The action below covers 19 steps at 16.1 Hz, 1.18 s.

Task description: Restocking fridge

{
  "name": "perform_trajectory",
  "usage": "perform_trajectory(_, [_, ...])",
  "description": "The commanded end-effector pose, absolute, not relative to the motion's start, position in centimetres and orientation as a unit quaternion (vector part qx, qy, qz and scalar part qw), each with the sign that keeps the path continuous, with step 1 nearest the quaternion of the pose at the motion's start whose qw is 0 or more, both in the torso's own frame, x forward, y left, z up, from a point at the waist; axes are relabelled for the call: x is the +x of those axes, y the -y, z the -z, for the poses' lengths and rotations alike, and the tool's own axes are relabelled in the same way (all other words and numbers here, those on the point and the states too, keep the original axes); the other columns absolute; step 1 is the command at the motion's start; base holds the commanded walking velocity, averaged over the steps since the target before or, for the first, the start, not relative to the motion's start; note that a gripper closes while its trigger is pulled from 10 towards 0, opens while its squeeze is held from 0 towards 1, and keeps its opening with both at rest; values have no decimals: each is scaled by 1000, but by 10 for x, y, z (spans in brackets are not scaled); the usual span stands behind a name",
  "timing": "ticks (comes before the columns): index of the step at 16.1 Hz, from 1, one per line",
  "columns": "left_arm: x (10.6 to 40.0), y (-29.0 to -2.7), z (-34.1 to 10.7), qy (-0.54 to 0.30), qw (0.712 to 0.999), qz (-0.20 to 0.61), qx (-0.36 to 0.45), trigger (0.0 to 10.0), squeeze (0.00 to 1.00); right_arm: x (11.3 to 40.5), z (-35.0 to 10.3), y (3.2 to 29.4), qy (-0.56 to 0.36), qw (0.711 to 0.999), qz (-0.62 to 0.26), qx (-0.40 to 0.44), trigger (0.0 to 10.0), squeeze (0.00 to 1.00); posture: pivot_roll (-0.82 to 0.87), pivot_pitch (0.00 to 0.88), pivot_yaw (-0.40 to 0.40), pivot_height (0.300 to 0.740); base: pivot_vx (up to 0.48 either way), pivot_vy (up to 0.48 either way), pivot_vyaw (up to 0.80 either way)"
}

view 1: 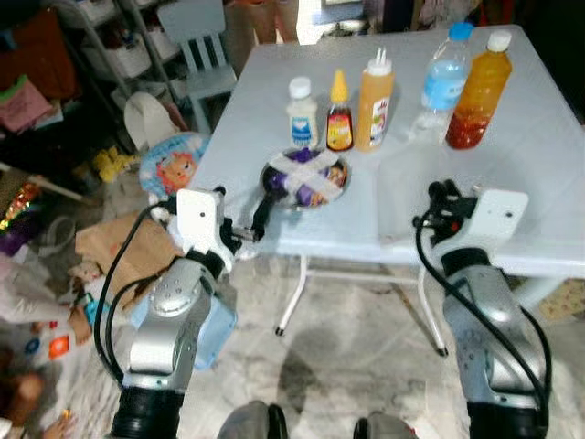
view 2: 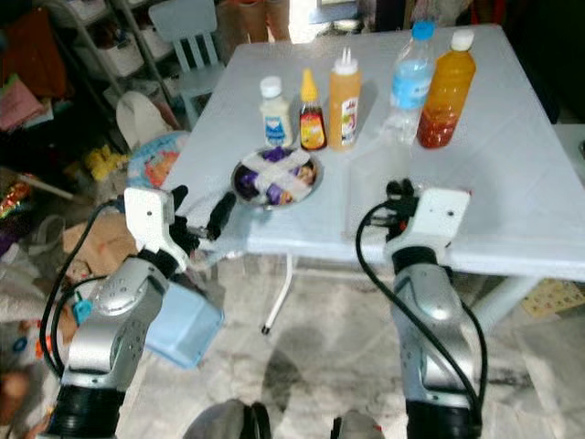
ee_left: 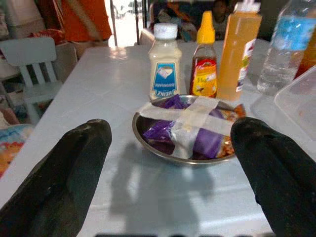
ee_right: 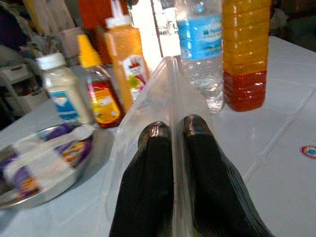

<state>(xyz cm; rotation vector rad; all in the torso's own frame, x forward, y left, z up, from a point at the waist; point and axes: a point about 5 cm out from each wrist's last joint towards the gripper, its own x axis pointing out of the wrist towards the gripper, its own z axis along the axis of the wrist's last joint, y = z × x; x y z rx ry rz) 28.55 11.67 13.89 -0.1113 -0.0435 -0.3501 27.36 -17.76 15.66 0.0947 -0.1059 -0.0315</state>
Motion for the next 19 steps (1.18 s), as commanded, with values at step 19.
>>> perform_trajectory(19, [277, -130, -122, -2, 992, 123, -43, 10000, 0, 275, -161, 166, 59, 997, -38, 36, 10000, 0, -74, 0, 89, 740, -29, 0, 295])
